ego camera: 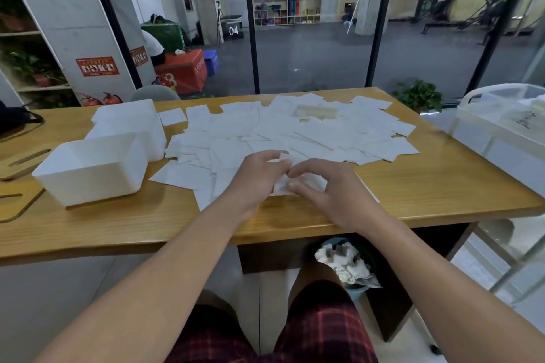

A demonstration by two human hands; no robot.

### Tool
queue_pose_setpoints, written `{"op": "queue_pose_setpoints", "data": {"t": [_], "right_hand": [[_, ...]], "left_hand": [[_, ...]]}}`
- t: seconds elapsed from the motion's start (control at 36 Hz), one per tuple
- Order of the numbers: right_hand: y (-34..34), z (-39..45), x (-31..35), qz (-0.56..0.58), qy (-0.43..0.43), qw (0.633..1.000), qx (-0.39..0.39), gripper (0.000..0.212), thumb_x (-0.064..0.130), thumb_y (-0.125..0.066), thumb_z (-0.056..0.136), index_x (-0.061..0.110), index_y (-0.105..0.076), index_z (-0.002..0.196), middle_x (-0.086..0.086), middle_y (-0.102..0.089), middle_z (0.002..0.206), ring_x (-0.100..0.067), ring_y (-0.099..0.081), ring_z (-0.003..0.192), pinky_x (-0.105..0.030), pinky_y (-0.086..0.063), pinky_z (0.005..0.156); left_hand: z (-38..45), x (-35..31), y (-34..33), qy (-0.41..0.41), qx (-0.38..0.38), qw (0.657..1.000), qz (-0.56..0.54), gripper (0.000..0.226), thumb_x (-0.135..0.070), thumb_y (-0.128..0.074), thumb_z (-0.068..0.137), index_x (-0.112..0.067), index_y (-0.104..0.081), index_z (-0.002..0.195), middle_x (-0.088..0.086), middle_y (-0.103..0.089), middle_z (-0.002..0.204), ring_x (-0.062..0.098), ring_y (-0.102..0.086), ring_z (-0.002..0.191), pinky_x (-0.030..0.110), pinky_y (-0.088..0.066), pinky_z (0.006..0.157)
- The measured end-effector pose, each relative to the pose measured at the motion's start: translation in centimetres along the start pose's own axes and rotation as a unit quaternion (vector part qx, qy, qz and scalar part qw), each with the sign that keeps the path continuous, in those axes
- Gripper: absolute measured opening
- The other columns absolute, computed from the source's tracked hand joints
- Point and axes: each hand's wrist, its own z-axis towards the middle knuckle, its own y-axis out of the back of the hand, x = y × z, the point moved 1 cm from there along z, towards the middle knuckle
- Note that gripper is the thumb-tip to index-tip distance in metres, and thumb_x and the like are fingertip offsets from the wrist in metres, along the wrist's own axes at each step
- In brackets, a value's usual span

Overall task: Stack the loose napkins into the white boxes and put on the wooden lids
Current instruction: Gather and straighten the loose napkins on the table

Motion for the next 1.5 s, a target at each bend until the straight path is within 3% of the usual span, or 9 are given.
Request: {"op": "queue_pose_setpoints", "data": {"t": [0.14,0.25,0.44,0.56,0.64,0.92,1.08,1.28,1.5], "right_hand": [[-0.1,0.6,-0.9,0.004,0.005,0.998,-0.06,0.015,0.033,-0.074,0.103,0.028,-0.077,0.117,0.021,-0.074,0.12,-0.002,-0.066,0.121,-0.031,-0.051,0.107],[-0.9,1.8,-2.1,-0.055,-0.046,0.997,-0.039,0.051,0.045,-0.073,0.1,0.038,-0.056,0.148,0.023,-0.061,0.141,0.003,-0.053,0.134,-0.024,-0.042,0.113],[-2.4,4.0,-2.0,0.096,-0.158,0.979,-0.087,0.004,0.028,-0.077,0.1,0.027,-0.077,0.096,0.002,-0.074,0.079,-0.019,-0.073,0.079,-0.034,-0.056,0.075],[-3.9,5.2,-1.5,0.146,-0.171,0.971,-0.079,0.01,0.025,-0.076,0.1,0.025,-0.077,0.11,0.003,-0.078,0.078,-0.013,-0.075,0.075,-0.043,-0.062,0.079],[-5.1,6.2,-1.6,0.098,-0.164,0.977,-0.091,0.019,0.029,-0.076,0.1,0.027,-0.073,0.118,0.003,-0.077,0.078,-0.01,-0.074,0.072,-0.031,-0.06,0.072],[-7.4,6.3,-2.5,-0.066,-0.13,0.984,-0.106,0.026,0.025,-0.074,0.1,0.021,-0.07,0.125,0.013,-0.068,0.085,-0.007,-0.066,0.075,-0.037,-0.062,0.076],[-5.0,4.6,-3.0,-0.137,-0.112,0.978,-0.107,0.023,0.032,-0.073,0.1,0.024,-0.071,0.121,0.014,-0.067,0.095,-0.01,-0.063,0.086,-0.032,-0.053,0.078],[-2.5,1.1,-4.6,-0.236,-0.106,0.961,-0.101,0.021,0.037,-0.079,0.094,0.022,-0.073,0.108,0.01,-0.063,0.09,-0.016,-0.058,0.088,-0.031,-0.041,0.075],[-1.0,-1.2,-4.9,-0.221,-0.142,0.959,-0.105,0.025,0.044,-0.078,0.094,0.022,-0.073,0.105,0.007,-0.063,0.096,-0.014,-0.06,0.087,-0.032,-0.049,0.071]], "left_hand": [[-0.4,0.7,1.8,-0.04,-0.019,0.999,-0.006,0.019,-0.028,-0.065,0.109,-0.028,-0.081,0.119,-0.006,-0.083,0.11,0.018,-0.078,0.104,0.041,-0.064,0.095],[-0.7,1.0,3.3,-0.075,-0.048,0.996,-0.009,0.018,-0.029,-0.064,0.11,-0.026,-0.081,0.116,-0.008,-0.081,0.106,0.01,-0.075,0.098,0.025,-0.059,0.078],[-0.7,2.3,7.3,-0.084,-0.147,0.985,0.017,0.017,-0.032,-0.063,0.11,-0.029,-0.08,0.109,-0.013,-0.078,0.097,0.007,-0.07,0.094,0.032,-0.053,0.08],[-0.5,3.2,9.0,-0.109,-0.189,0.962,0.167,0.019,-0.036,-0.06,0.11,-0.029,-0.078,0.107,-0.013,-0.077,0.094,0.002,-0.069,0.087,0.03,-0.052,0.07],[0.0,3.9,9.8,-0.118,-0.207,0.937,0.253,0.022,-0.036,-0.057,0.112,-0.025,-0.075,0.105,-0.01,-0.075,0.091,0.008,-0.068,0.087,0.034,-0.054,0.072],[1.3,5.8,9.7,-0.079,-0.186,0.872,0.446,0.031,-0.051,-0.054,0.11,-0.03,-0.064,0.131,-0.014,-0.062,0.091,0.014,-0.063,0.091,0.035,-0.048,0.073],[1.0,5.1,9.9,-0.119,-0.196,0.866,0.445,0.037,-0.05,-0.055,0.109,-0.027,-0.063,0.138,-0.006,-0.06,0.118,0.011,-0.053,0.106,0.033,-0.049,0.081],[0.7,4.3,7.6,-0.175,-0.151,0.881,0.412,0.021,-0.041,-0.058,0.109,-0.03,-0.072,0.12,-0.016,-0.061,0.093,0.007,-0.058,0.091,0.027,-0.048,0.078],[0.5,4.7,3.9,-0.17,-0.078,0.9,0.394,0.023,-0.034,-0.053,0.112,-0.029,-0.075,0.116,-0.016,-0.065,0.102,0.007,-0.059,0.095,0.028,-0.05,0.085]]}}
